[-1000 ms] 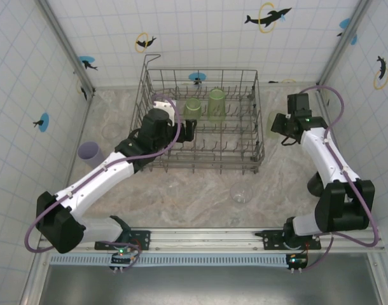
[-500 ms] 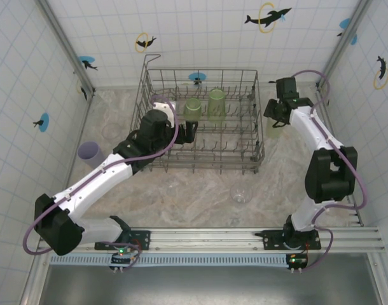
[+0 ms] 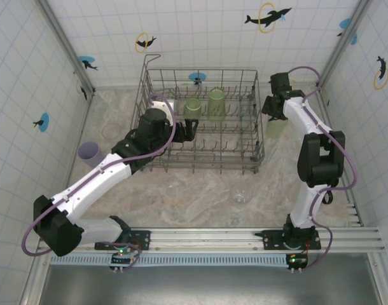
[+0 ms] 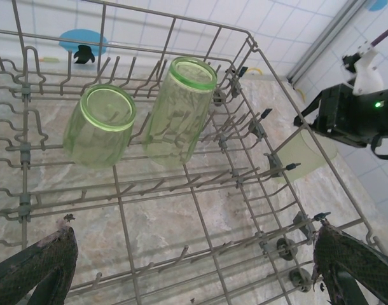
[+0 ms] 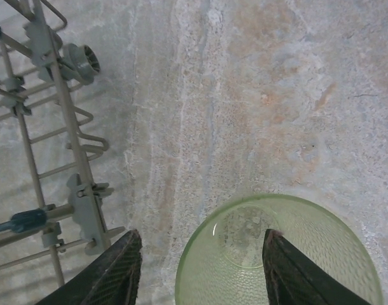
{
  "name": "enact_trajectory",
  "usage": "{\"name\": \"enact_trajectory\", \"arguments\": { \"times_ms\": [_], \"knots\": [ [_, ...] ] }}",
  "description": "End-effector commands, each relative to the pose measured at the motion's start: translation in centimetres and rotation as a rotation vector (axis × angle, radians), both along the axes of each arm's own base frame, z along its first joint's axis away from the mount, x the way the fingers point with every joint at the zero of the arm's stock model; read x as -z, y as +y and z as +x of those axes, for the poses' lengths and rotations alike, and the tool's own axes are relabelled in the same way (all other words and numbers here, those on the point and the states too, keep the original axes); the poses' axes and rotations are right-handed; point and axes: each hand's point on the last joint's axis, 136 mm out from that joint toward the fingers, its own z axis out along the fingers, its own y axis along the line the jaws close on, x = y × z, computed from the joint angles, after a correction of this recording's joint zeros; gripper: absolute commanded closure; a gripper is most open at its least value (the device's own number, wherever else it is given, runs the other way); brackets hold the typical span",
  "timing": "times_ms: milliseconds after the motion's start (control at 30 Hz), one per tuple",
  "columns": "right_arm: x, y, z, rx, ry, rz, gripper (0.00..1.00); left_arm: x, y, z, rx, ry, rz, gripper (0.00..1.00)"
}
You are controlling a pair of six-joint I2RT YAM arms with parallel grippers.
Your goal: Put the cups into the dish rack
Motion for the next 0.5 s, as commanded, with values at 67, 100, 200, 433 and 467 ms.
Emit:
{"name": "enact_trajectory", "arguments": {
  "times_ms": [67, 100, 200, 433, 467],
  "knots": [
    [0.7, -0.7, -0.3, 0.02, 0.032, 0.003, 0.51, 0.3, 0.4, -0.3, -0.039, 0.035, -0.024, 0.03],
    [0.8, -0.8, -0.4, 0.02, 0.029, 0.006, 0.53, 0.4, 0.4, -0.2, -0.044, 0.038, -0.024, 0.03],
    [1.5, -1.0, -0.6, 0.012, 0.034, 0.027, 0.56, 0.9, 0.3, 0.1, -0.06, 0.059, -0.023, 0.03],
    [2.7, -1.6, -0.9, -0.005, 0.025, 0.041, 0.73, 1.3, 0.3, 1.4, -0.12, 0.081, -0.01, 0.03],
    [2.9, -1.5, -1.0, -0.011, 0.025, 0.05, 0.77, 1.3, 0.2, 1.7, -0.125, 0.083, -0.011, 0.03]
  ]
}}
